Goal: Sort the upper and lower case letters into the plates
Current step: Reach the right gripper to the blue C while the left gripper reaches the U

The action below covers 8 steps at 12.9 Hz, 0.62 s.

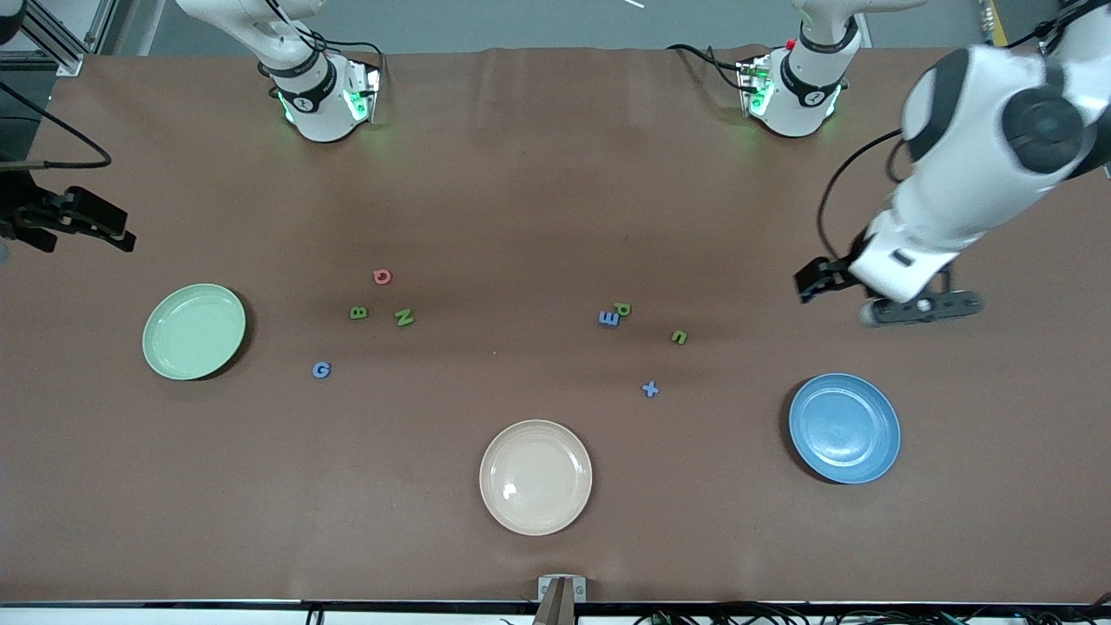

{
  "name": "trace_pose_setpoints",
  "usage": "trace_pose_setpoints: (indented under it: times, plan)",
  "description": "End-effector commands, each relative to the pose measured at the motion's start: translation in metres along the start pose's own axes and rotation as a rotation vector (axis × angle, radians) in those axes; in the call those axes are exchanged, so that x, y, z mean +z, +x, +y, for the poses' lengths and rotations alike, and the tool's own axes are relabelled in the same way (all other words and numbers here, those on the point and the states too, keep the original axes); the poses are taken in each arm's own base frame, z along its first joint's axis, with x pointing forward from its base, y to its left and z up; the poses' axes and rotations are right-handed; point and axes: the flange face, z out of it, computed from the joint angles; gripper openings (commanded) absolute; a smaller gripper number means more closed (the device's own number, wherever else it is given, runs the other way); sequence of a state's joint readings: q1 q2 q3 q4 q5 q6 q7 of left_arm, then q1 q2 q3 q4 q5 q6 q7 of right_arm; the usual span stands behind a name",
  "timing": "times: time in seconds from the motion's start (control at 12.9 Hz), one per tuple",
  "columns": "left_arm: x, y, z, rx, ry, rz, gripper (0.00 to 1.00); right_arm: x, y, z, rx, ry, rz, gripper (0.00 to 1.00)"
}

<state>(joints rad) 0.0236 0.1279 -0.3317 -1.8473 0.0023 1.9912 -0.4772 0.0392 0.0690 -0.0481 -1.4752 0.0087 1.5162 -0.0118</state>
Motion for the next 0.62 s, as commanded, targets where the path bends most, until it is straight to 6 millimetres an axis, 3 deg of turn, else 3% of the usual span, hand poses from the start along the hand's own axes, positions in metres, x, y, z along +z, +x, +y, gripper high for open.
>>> trace_pose_setpoints:
  times: [0.0,0.23,0.31,0.39,0.54]
  plan:
    - [0.054,-0.008,0.042,-0.152,-0.031,-0.020,1.00,0.024,0.017,-0.023,-0.034,0.000,-0.035,1.00]
    - [0.122,-0.016,0.082,-0.332,-0.010,-0.012,1.00,0.075,0.040,-0.053,-0.083,-0.008,-0.099,1.00]
    - [0.146,-0.019,0.093,-0.365,0.002,0.004,1.00,0.107,0.054,-0.071,-0.100,-0.015,-0.116,1.00]
    - [0.167,-0.019,0.096,-0.406,0.017,0.015,0.99,0.138,0.065,-0.075,-0.101,-0.014,-0.110,1.00]
    - [0.197,-0.022,0.100,-0.525,0.005,0.021,0.94,0.213,0.065,-0.075,-0.085,0.022,-0.062,1.00]
